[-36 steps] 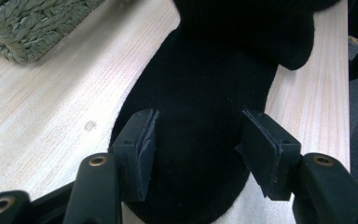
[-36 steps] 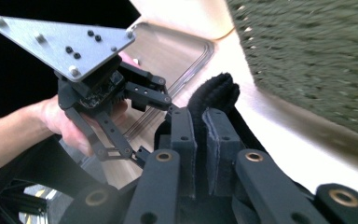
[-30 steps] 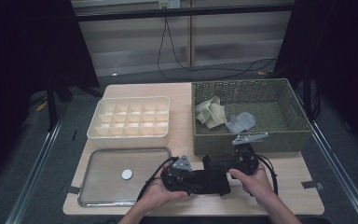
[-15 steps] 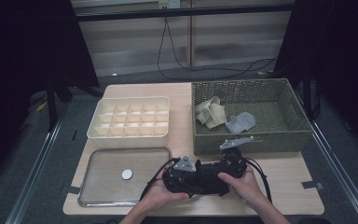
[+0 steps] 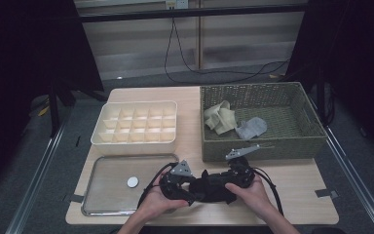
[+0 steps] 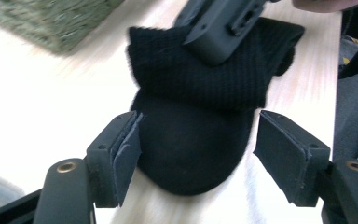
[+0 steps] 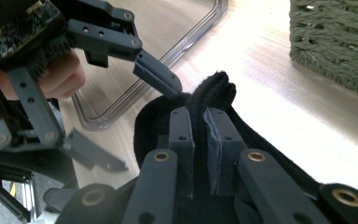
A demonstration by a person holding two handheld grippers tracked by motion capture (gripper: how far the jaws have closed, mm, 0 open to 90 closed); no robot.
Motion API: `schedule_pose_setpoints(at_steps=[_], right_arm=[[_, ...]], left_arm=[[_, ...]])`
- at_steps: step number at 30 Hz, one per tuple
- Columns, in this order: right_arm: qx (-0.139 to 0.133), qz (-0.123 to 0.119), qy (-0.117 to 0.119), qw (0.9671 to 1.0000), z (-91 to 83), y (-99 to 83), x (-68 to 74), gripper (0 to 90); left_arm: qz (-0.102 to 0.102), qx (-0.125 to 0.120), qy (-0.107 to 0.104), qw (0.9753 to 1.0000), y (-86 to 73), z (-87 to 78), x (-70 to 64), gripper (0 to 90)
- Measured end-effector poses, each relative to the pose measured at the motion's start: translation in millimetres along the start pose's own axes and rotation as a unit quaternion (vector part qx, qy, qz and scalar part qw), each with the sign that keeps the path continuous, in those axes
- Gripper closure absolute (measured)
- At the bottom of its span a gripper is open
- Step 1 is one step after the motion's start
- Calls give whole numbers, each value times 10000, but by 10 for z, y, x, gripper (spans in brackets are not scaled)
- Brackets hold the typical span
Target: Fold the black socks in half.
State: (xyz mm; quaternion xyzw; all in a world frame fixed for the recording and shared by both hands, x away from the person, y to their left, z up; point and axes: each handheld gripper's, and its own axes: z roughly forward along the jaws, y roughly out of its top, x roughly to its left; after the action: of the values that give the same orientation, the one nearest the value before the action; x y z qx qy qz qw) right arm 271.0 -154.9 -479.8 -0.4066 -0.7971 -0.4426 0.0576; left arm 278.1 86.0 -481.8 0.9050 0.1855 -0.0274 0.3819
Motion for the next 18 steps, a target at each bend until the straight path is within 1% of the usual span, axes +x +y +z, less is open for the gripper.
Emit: schedule_pose_setpoints(at_steps=[1,3,4,5,6,8,11,13,14,16,17,18], right_arm=[[-13,13,10,10000,3,2,-3,812],[-32,51,65,10000,10,3,-2,797],[-30,34,83,10000,16,5,0,793],[-40,-11,99,9999,20,5,11,784],[-107,-88,167,9998,18,5,27,774],[-158,-123,255,9995,9,18,52,745],[-225,-129,309,9992,-29,36,79,737],[-288,-197,310,9989,-67,39,96,712],[-314,-224,291,9988,-97,39,113,708],[-353,-239,327,9986,-148,34,128,709],[-356,-234,298,9986,-168,29,133,708],[-363,-226,307,9986,-182,21,132,714]], left_arm=[[-89,-83,-23,9999,-17,14,19,302],[-81,111,-34,9999,-27,9,49,296],[-41,128,-17,9999,-30,3,51,296],[-120,-57,-100,9999,-37,-1,50,294],[-149,-182,-163,9996,-34,-27,63,293],[-227,-301,-188,9991,-26,-90,100,283],[-334,-465,-96,9983,-28,-144,136,282],[-345,-466,-77,9983,-25,-164,142,290],[-383,-526,-45,9979,-23,-191,154,294],[-396,-544,-19,9977,-22,-206,163,301],[-420,-602,2,9973,-22,-209,167,309],[-427,-553,19,9976,-20,-225,177,315]])
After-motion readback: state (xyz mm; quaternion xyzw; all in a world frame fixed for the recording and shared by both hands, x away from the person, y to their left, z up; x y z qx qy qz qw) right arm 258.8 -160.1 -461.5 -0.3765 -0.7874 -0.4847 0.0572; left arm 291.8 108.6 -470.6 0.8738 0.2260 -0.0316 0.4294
